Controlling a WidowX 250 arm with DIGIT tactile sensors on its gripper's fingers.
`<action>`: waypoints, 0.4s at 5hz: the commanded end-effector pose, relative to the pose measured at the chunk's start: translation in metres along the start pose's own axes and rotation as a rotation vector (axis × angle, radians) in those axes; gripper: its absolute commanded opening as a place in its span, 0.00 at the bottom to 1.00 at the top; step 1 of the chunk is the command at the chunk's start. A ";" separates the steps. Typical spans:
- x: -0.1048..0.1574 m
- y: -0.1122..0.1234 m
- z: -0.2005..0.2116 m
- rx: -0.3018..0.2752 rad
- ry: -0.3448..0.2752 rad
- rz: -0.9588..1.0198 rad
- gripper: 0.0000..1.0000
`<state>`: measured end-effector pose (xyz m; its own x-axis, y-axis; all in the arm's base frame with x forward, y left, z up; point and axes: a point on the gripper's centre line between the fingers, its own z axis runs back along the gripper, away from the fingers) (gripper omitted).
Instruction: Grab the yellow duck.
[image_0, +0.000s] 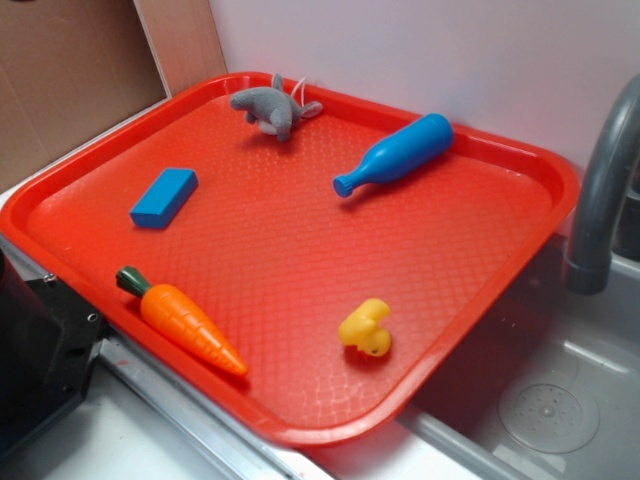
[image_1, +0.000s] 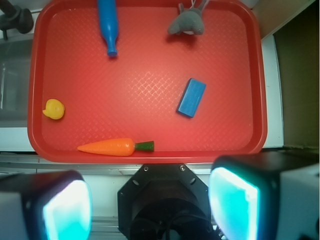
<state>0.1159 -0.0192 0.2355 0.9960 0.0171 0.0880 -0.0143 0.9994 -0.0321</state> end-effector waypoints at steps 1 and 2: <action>0.000 0.000 0.000 0.000 0.000 0.000 1.00; 0.003 0.001 -0.005 -0.065 -0.045 -0.227 1.00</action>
<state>0.1174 -0.0182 0.2258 0.9673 -0.2187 0.1281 0.2281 0.9715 -0.0638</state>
